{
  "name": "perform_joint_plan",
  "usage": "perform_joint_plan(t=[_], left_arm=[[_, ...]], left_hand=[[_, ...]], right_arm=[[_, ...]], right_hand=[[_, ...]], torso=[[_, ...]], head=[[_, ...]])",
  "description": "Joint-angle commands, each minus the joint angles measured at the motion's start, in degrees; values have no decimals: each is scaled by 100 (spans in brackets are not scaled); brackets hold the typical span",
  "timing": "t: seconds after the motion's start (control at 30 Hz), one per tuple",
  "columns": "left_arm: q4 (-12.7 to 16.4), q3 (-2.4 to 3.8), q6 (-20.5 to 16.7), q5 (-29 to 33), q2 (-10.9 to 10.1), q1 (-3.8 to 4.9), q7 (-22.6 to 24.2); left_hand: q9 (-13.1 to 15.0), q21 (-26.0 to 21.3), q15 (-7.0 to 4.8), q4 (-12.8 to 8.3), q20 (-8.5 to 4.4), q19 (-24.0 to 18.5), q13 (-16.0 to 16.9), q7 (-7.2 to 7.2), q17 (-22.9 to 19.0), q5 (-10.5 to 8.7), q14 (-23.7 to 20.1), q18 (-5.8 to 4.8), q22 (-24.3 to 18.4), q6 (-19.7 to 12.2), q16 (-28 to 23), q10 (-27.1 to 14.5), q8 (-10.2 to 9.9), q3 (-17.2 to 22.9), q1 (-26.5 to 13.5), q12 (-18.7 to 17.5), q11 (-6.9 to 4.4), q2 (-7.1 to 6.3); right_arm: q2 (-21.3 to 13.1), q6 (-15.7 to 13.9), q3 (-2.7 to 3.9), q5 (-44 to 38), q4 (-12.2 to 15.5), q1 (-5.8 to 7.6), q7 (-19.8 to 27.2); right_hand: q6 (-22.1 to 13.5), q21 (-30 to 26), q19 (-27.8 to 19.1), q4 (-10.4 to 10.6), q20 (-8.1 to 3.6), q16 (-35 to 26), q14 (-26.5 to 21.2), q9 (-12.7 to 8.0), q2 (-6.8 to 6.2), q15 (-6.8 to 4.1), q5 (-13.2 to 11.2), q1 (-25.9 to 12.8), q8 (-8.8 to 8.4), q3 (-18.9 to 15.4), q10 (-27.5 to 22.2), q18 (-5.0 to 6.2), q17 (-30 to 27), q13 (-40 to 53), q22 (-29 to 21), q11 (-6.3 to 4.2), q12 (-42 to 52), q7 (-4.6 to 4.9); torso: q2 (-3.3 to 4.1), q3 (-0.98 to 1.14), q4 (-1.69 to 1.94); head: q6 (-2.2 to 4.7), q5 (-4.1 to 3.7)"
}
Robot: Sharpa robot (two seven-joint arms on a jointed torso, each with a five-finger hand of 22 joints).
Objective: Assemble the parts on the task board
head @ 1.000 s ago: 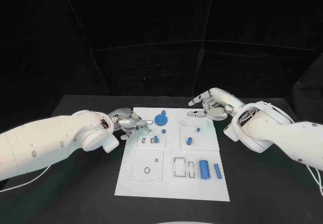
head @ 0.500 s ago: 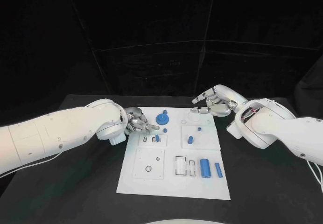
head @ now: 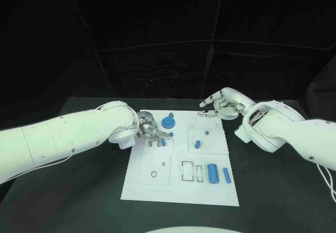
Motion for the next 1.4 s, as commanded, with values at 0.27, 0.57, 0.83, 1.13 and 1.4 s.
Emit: perform_joint_plan(t=[0.27, 0.57, 0.83, 1.13, 1.4], left_arm=[[-48, -89, 269, -95, 103, 50, -109], [-31, -99, 273, -94, 160, 56, -87], [-25, -99, 260, -94, 194, 56, -64], [-33, -99, 309, -94, 214, 57, -68], [-39, -99, 367, -94, 217, 59, -76]], left_hand=[[67, 50, -37, -36, 3, 39, 14, -4, 1507, 2, 615, -101, 40, -77, 17, 34, 86, -57, 94, 32, -15, 76], [105, 55, -37, -54, 4, 33, 25, -6, 1507, 7, 615, -100, 45, -96, 17, 37, 118, -68, 143, 41, -16, 97], [154, 61, -39, -82, 4, 27, 43, -10, 1507, 10, 615, -100, 54, -115, 17, 46, 160, -73, 212, 58, -19, 129], [252, 67, -43, -203, 2, 9, 49, -17, 1507, 14, 615, -97, 61, -166, 17, 45, 237, -30, 420, 63, -25, 201], [343, 88, -49, -441, -2, 3, 53, -24, 1507, 16, 615, -101, 102, -223, 17, 42, 295, 137, 738, 62, -33, 286]], right_arm=[[36, 105, 5, -22, -35, 13, -82], [66, 133, 5, -59, -71, 13, -105], [106, 167, 4, -137, -115, 13, -132], [135, 189, 4, -213, -135, 13, -163], [138, 200, 4, -231, -142, 13, -189]], right_hand=[[65, -31, -52, 9, -12, -41, 371, 7, 35, -43, 81, 13, 34, -75, -7, 18, 562, -18, -19, -47, -18, -5], [72, -41, -56, 18, -16, -48, 370, 8, 47, -47, 125, 28, 37, -98, -10, 21, 554, -27, -36, -50, -24, -9], [74, -43, -55, 21, -17, -51, 370, 8, 51, -48, 138, 33, 38, -104, -9, 21, 552, -27, -37, -51, -23, -10], [86, -52, -57, 29, -22, -58, 370, 9, 76, -53, 195, 61, 43, -126, -6, 22, 544, -31, -50, -57, -23, -15], [95, -64, -51, 22, -32, -65, 373, 7, 120, -63, 358, 153, 45, -168, -3, 22, 545, -41, -59, -66, -24, -22]], torso=[[0, -3, 5], [0, -4, 5], [0, -4, 5], [5, -4, 5], [4, -5, 6]], head=[[-31, 8], [-43, 3], [-52, -8], [-61, -14], [-74, -21]])
